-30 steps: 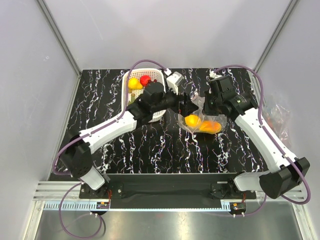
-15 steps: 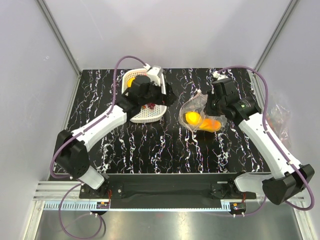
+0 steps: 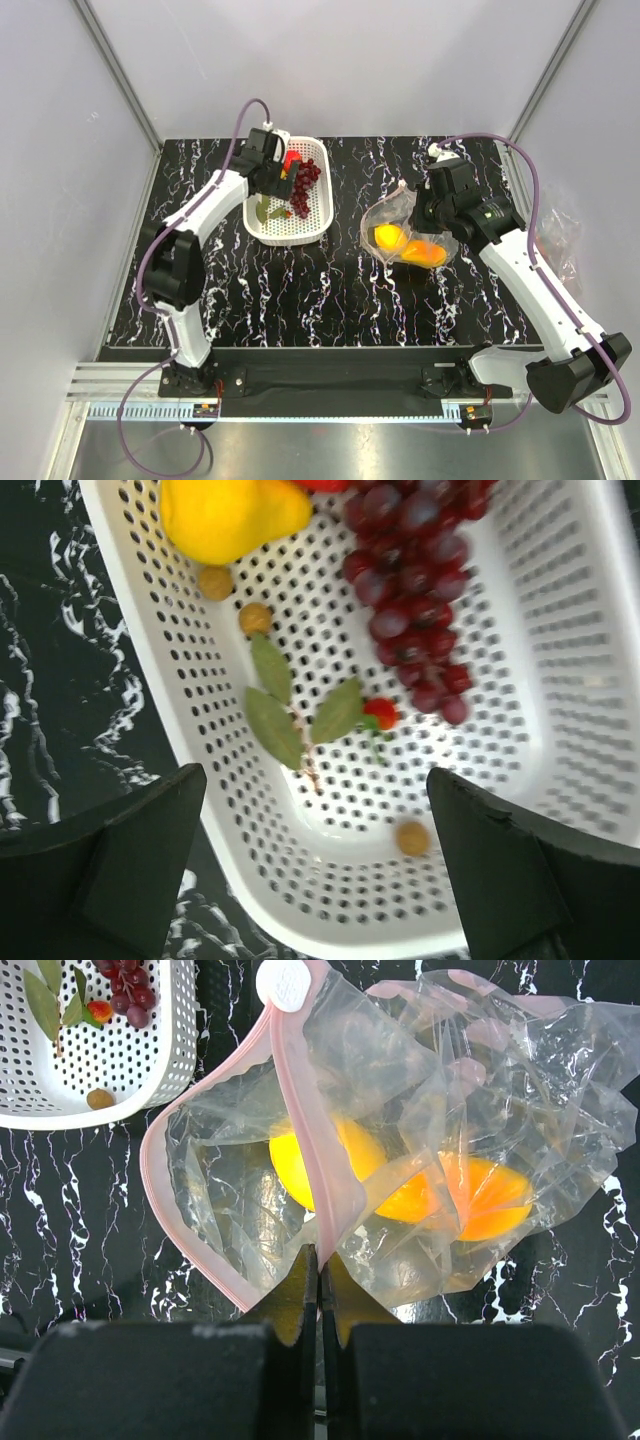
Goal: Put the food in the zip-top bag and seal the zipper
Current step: Pick up the fake fruit from the bin.
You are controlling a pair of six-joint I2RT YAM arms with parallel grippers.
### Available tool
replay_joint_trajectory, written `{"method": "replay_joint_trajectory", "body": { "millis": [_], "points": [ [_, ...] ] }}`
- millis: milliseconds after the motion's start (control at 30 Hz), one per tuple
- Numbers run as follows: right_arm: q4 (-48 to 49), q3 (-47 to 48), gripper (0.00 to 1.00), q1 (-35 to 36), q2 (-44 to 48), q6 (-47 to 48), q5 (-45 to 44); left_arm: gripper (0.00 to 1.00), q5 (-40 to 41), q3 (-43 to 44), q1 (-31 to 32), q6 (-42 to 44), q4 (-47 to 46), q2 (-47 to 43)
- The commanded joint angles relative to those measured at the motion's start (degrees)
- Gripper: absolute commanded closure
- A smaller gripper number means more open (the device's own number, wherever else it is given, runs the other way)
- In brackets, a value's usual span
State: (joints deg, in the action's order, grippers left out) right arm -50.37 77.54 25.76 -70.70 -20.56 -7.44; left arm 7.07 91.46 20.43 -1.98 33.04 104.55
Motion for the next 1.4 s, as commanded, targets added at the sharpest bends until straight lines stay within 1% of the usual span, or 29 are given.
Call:
{"method": "replay_joint_trajectory", "body": {
  "millis": [0,67,100,133,200,233,267,367,467,533,567,600,667,733,800,867,900,933,967,1000,1067,1133,1167,1233,1267,1300,1367],
  "points": [
    [2.73,0.77,1.00,0.08,0.56,0.52,0.32,0.01,7.69,3.90,-0.65,11.27,2.39,4.86],
    [2.29,1.21,1.00,0.08,0.73,0.61,0.32,0.01,4.99,6.43,-1.79,12.61,1.59,6.53],
    [2.03,1.30,1.00,0.17,0.74,0.52,0.41,0.01,-0.08,7.23,-2.23,13.74,2.20,8.11],
    [1.94,1.39,1.00,0.08,0.74,0.60,0.32,0.01,-3.00,8.20,-2.84,14.63,3.86,8.91],
    [1.77,1.39,1.00,0.08,1.17,0.61,0.24,0.01,-6.52,10.04,-2.94,16.55,5.37,11.02],
    [1.68,1.30,1.00,0.08,1.35,0.69,0.06,0.02,-6.80,10.23,-2.94,17.18,6.42,11.55],
    [1.68,1.30,1.00,0.08,1.35,0.61,-0.03,0.03,-9.94,10.23,-3.02,17.71,6.86,12.25],
    [1.33,1.74,1.00,0.08,1.35,0.78,-0.20,0.04,-11.63,9.79,-2.94,20.25,7.30,13.30],
    [0.97,2.26,1.00,0.08,1.35,0.87,-0.20,0.09,-13.13,10.66,-3.02,22.19,7.39,14.71],
    [0.97,2.35,1.00,0.08,1.53,0.78,-0.12,0.10,-14.71,13.02,-2.94,22.81,9.14,15.94],
    [0.71,2.44,1.00,0.17,1.61,0.87,-0.03,0.11,-16.37,14.35,-3.02,23.42,10.63,18.03],
    [0.71,2.53,1.00,0.08,1.53,0.78,-0.03,0.12,-17.43,16.10,-3.02,23.77,14.47,19.27],
    [0.54,2.62,1.00,0.08,1.79,0.61,0.06,0.14,-18.06,19.96,-2.85,23.86,17.40,21.99],
    [0.62,2.53,1.00,0.08,2.14,0.61,0.06,0.17,-18.23,19.72,-2.76,23.69,17.33,21.84],
    [0.71,2.44,1.00,0.17,2.40,0.60,0.15,0.16,-18.41,19.19,-2.85,23.51,17.32,21.57],
    [0.80,2.36,1.00,0.08,2.67,0.61,-0.03,0.16,-18.93,21.37,-2.76,23.86,18.90,22.62],
    [0.62,2.36,1.00,0.08,2.67,0.61,-0.12,0.16,-18.76,22.87,-2.76,23.95,21.17,23.32],
    [0.54,2.53,1.00,0.08,2.67,0.78,-0.12,0.19,-18.76,24.28,-2.76,23.95,22.50,24.11],
    [0.45,2.62,1.00,-0.01,2.58,0.78,0.06,0.24,-18.41,25.42,-2.76,23.69,23.47,25.51],
    [0.53,2.62,1.00,0.08,2.58,0.78,0.15,0.31,-18.15,27.52,-2.76,23.51,24.78,26.13],
    [0.88,2.36,1.00,0.08,2.84,0.69,0.32,0.44,-17.54,27.98,-2.58,23.33,24.80,26.58],
    [1.24,1.92,1.00,0.08,3.19,0.52,0.50,0.46,-16.83,27.81,-2.06,23.95,24.71,26.58],
    [1.33,1.74,1.00,0.17,3.11,0.43,0.59,0.50,-15.78,27.81,-1.80,24.99,24.71,26.58],
    [1.33,1.65,1.00,0.17,3.11,0.52,0.59,0.51,-15.16,27.55,-1.27,25.44,24.62,26.23],
    [1.15,1.65,1.00,0.08,3.11,0.43,0.50,0.49,-15.16,27.37,-1.18,25.18,24.53,25.97],
    [1.15,1.65,1.00,0.17,3.11,0.43,0.50,0.41,-14.90,26.93,-1.18,25.01,24.18,25.44],
    [1.24,1.48,1.00,0.08,3.28,0.52,0.32,0.34,-14.72,25.62,-1.18,24.66,24.44,22.99]
  ]
}}
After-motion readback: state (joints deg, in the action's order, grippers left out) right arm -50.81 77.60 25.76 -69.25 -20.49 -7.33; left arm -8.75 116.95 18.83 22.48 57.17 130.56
